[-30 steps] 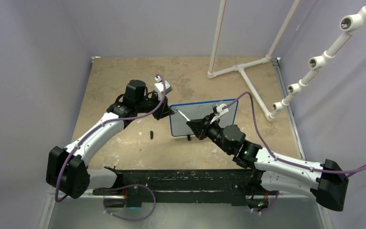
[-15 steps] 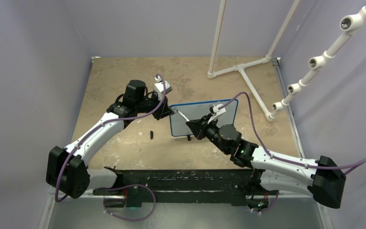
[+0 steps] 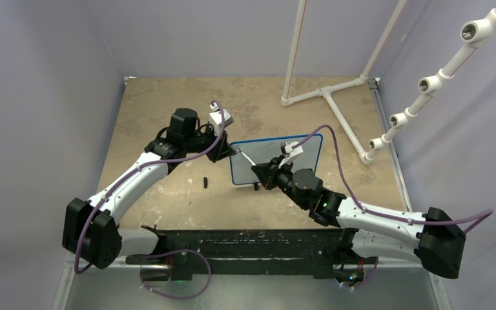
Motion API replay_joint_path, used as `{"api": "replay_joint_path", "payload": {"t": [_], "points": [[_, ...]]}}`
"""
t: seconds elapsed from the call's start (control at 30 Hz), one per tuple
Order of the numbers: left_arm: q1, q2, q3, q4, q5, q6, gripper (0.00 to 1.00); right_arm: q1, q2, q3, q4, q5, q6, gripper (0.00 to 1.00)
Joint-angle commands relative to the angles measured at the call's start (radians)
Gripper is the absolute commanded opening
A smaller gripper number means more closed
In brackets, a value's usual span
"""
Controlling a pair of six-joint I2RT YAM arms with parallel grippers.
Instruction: Write a sentence on the whiteboard
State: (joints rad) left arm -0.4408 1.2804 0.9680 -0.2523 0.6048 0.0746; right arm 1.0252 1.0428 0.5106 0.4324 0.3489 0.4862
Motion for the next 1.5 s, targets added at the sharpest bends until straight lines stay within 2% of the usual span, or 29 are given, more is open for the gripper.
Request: {"api": "replay_joint_path", "payload": {"t": [0.0, 0.37, 0.8, 1.47], "points": [[0.001, -0.024, -0.008, 0.005, -0.031, 0.042, 0.0, 0.003, -0.005, 0.042, -0.007, 0.074, 0.012, 0.0], [0.001, -0.026, -0.007, 0.003, -0.031, 0.042, 0.0, 0.003, -0.058, 0.023, -0.058, 0.134, 0.043, 0.0], [0.001, -0.023, -0.008, 0.002, -0.038, 0.04, 0.0, 0.004, -0.133, -0.019, 0.072, 0.009, -0.036, 0.0], [0.001, -0.02, -0.007, 0.002, -0.029, 0.041, 0.0, 0.004, -0.017, 0.042, 0.051, 0.058, -0.069, 0.0]]}}
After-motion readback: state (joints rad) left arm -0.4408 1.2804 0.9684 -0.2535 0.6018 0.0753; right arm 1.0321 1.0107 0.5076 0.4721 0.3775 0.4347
